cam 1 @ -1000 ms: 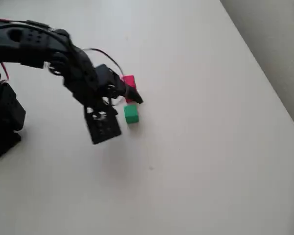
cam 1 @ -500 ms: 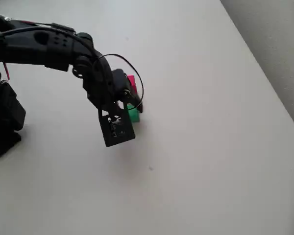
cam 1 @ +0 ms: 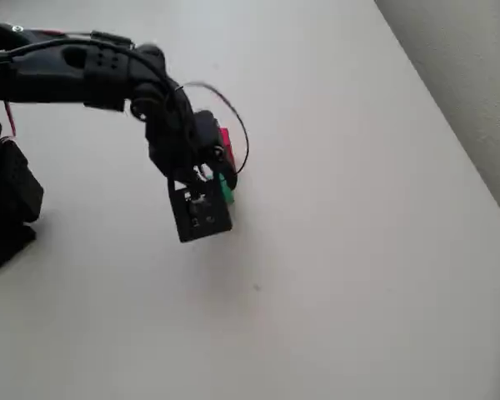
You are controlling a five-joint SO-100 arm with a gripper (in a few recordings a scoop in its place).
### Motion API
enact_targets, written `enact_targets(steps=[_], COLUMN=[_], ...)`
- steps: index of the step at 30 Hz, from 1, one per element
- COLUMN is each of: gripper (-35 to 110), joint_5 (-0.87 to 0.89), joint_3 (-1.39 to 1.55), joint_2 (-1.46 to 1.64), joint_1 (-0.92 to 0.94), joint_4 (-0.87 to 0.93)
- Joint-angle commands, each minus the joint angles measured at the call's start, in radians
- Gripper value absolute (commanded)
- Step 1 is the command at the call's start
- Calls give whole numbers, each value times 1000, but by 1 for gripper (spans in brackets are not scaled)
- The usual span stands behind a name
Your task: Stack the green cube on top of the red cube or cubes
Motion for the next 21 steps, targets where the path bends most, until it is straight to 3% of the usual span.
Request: enact_targets(steps=[1,10,21], gripper=[-2,-2,-2], joint_5=[5,26,71], joint_3=[-164,-339,-350], joint_2=[83,103,110], joint_1=[-21,-109,-206], joint_4=[107,278,308])
